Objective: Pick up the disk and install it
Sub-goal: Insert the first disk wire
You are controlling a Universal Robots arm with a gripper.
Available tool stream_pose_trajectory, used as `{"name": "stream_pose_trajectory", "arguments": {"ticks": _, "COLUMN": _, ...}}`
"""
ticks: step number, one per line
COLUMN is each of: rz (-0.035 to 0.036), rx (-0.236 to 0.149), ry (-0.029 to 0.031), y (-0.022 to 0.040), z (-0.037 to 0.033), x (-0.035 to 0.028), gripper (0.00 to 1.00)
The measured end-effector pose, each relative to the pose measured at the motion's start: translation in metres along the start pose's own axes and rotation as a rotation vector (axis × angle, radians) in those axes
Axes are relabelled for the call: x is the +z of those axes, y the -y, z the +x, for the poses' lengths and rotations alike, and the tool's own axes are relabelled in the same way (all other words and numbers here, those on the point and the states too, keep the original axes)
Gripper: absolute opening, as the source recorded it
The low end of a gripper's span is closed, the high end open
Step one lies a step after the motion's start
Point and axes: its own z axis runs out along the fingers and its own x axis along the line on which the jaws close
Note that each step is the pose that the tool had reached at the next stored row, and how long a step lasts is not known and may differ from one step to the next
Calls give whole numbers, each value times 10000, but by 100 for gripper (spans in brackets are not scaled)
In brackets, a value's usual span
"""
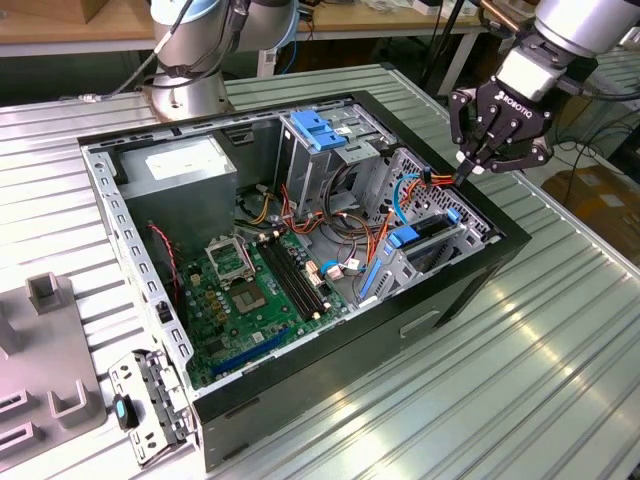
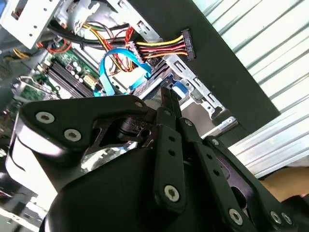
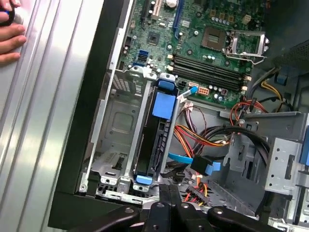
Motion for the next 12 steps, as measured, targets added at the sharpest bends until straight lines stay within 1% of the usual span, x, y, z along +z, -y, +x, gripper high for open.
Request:
{"name": "stream_pose_trajectory", "arguments": {"ticks": 1, "rz": 104, "rx": -98, "ry": -38, "y": 2, "z": -2, "x": 1, "gripper": 11}}
{"name": "stream_pose_trajectory", "arguments": {"ticks": 2, "rz": 171, "rx": -113, "ry": -61, "y": 10, "z": -9, "x": 0, "gripper": 11}}
{"name": "stream_pose_trajectory", "arguments": {"ticks": 3, "rz": 227, "rx": -118, "ry": -76, "y": 22, "z": -18, "x": 2, "gripper": 11}}
{"name": "stream_pose_trajectory", "arguments": {"ticks": 4, "rz": 263, "rx": -125, "ry": -88, "y": 48, "z": -32, "x": 1, "gripper": 11}}
{"name": "stream_pose_trajectory", "arguments": {"ticks": 6, "rz": 271, "rx": -127, "ry": -91, "y": 117, "z": -65, "x": 4, "gripper": 11}}
{"name": "stream_pose_trajectory", "arguments": {"ticks": 7, "rz": 270, "rx": -130, "ry": -94, "y": 171, "z": -92, "x": 6, "gripper": 11}}
{"name": "stream_pose_trajectory", "arguments": {"ticks": 11, "rz": 267, "rx": -151, "ry": -97, "y": 284, "z": -137, "x": 14, "gripper": 11}}
{"name": "stream_pose_trajectory", "arguments": {"ticks": 12, "rz": 266, "rx": -189, "ry": -96, "y": 297, "z": -136, "x": 17, "gripper": 11}}
